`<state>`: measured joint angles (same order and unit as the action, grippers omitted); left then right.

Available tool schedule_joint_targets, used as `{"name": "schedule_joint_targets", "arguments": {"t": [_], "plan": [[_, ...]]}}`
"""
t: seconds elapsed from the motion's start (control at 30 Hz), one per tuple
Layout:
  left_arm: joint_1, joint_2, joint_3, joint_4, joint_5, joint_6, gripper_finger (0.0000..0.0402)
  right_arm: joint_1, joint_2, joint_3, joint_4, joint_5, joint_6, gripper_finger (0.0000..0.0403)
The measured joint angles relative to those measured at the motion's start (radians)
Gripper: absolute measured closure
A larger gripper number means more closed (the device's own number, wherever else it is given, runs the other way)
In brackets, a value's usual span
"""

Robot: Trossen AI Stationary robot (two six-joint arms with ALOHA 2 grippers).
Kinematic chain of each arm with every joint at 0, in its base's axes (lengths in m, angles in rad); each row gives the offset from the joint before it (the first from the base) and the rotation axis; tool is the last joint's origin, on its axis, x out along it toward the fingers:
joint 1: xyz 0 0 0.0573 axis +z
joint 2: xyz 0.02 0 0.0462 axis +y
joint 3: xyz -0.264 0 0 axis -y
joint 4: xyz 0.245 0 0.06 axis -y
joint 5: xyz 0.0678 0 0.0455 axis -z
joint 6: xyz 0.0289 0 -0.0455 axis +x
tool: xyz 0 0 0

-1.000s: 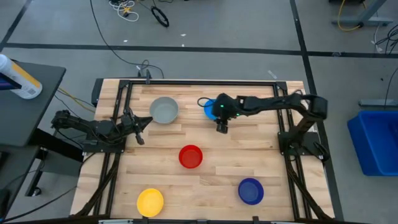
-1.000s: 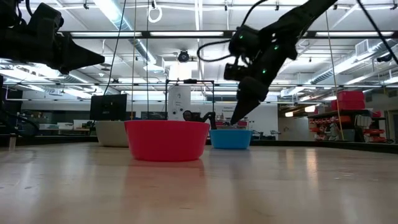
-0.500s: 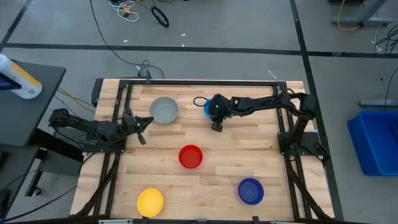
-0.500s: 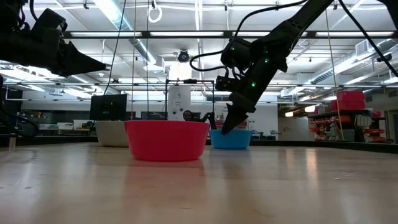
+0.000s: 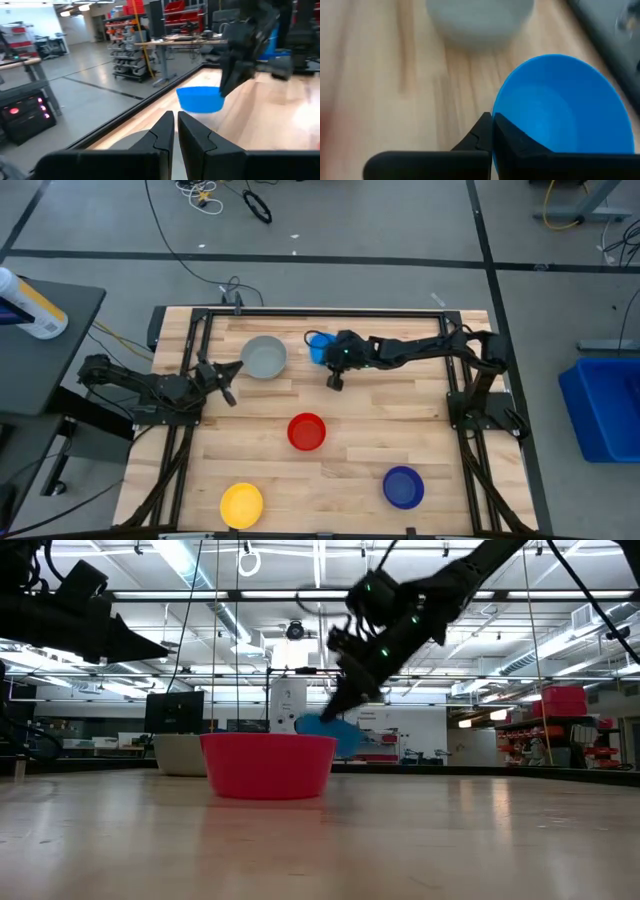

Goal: Nest bowls inside each other
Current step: Stack the light blue bowl on top of the gray bowl

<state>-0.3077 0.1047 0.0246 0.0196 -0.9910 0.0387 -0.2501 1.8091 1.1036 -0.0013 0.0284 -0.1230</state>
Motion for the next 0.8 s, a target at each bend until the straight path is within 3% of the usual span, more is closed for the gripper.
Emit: {"name": "schedule_joint_targets", "arguments": {"t": [0.3,0.6,0.8], "plan": [[0.000,-0.001,-0.001,-0.001,-0.082,0.002,0.0369,0.055,0.048,0.264,0.031,-0.015,-0.076,0.0401],[0.000,-0.001,0.016,-0.014,-0.142,0.002,0.0369,0.060,0.355,0.588,-0.022,-0.065,-0.130,0.0402],[0.000,-0.001,0.026,-0.011,-0.146,0.011,0.0369,0.040,0.503,0.712,-0.066,-0.073,-0.109,0.0403]]}}
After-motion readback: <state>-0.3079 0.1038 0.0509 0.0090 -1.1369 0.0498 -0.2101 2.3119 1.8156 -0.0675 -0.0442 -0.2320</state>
